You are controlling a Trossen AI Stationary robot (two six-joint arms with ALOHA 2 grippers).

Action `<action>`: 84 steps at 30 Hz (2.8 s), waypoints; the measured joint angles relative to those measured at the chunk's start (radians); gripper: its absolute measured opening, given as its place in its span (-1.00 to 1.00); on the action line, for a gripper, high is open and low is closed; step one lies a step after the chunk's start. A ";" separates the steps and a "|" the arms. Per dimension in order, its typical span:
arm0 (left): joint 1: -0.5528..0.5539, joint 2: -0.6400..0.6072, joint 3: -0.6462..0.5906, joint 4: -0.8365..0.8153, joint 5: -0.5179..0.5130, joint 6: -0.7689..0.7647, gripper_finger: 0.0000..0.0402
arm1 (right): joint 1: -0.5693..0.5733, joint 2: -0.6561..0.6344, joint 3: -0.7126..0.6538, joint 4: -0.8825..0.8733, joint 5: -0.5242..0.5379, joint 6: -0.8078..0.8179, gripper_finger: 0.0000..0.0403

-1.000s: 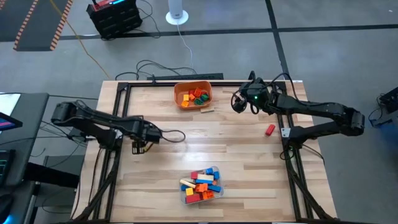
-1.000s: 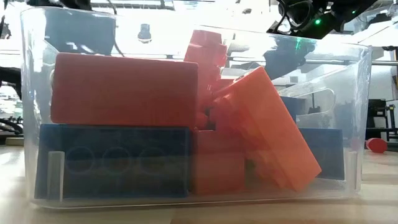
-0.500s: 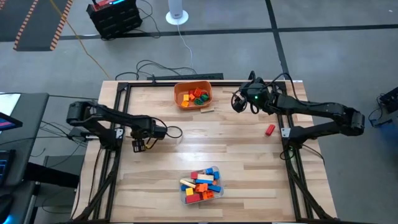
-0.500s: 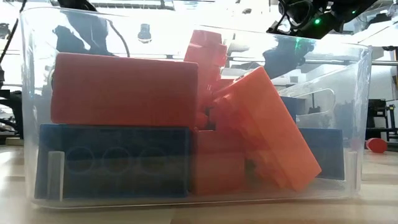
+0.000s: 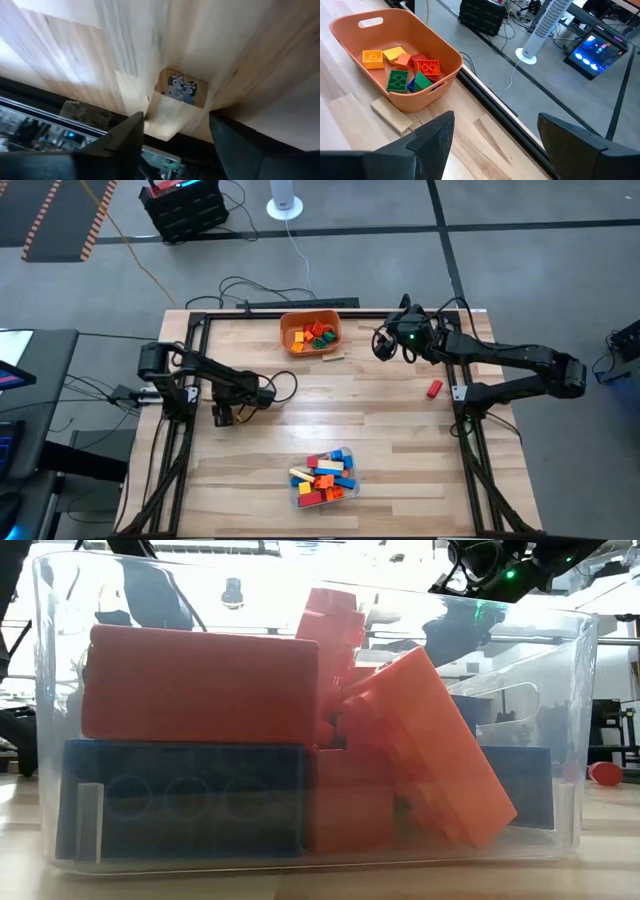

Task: Sort blocks by size
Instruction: Put the large brown wooden block into the transparent bin

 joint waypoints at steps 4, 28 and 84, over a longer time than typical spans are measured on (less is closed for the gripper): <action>0.000 0.001 0.012 0.021 -0.033 0.070 -0.23 | 0.000 0.000 0.000 0.000 0.000 0.000 0.57; -0.044 -0.218 0.413 -0.006 0.148 0.136 -0.99 | 0.000 0.000 0.000 -0.002 0.000 0.000 0.57; -0.050 -0.123 0.522 0.066 0.352 0.266 -0.51 | -0.016 0.000 0.000 -0.019 0.000 0.000 0.57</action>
